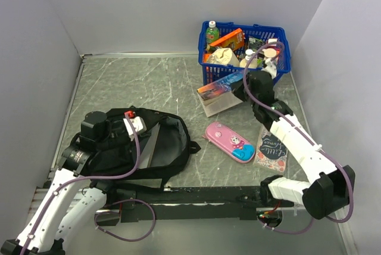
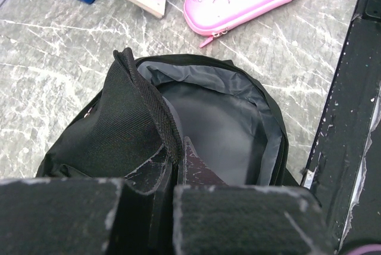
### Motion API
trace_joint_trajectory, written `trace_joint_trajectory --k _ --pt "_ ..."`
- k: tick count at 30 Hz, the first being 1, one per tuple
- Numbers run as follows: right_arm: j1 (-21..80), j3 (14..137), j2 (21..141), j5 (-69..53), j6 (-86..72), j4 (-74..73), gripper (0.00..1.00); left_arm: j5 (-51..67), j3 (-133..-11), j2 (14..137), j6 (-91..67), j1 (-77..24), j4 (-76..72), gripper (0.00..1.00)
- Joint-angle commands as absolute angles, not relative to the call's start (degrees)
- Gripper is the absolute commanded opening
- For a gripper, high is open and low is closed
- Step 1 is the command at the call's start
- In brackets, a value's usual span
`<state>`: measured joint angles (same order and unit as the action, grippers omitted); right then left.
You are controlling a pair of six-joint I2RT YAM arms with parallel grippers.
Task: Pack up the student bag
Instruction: Pick up the book from the center of the board, then place the book in the student bag.
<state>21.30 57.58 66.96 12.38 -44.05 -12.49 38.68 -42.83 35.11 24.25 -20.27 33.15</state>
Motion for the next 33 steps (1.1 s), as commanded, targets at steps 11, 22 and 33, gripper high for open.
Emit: trace_joint_trajectory --k 11,22,33 --pt "21.97 67.07 56.17 -18.88 -46.22 -5.03 0.0 38.5 -43.07 34.01 21.97 -19.51 28.13 0.01" --pt "25.4 64.52 57.39 -29.88 -52.47 -8.87 0.0 39.37 -43.59 34.89 21.71 -18.9 27.69 0.01" --pt "34.62 49.75 60.2 -30.32 -60.54 -0.18 0.0 41.92 -45.7 36.39 21.01 -18.63 27.86 0.02"
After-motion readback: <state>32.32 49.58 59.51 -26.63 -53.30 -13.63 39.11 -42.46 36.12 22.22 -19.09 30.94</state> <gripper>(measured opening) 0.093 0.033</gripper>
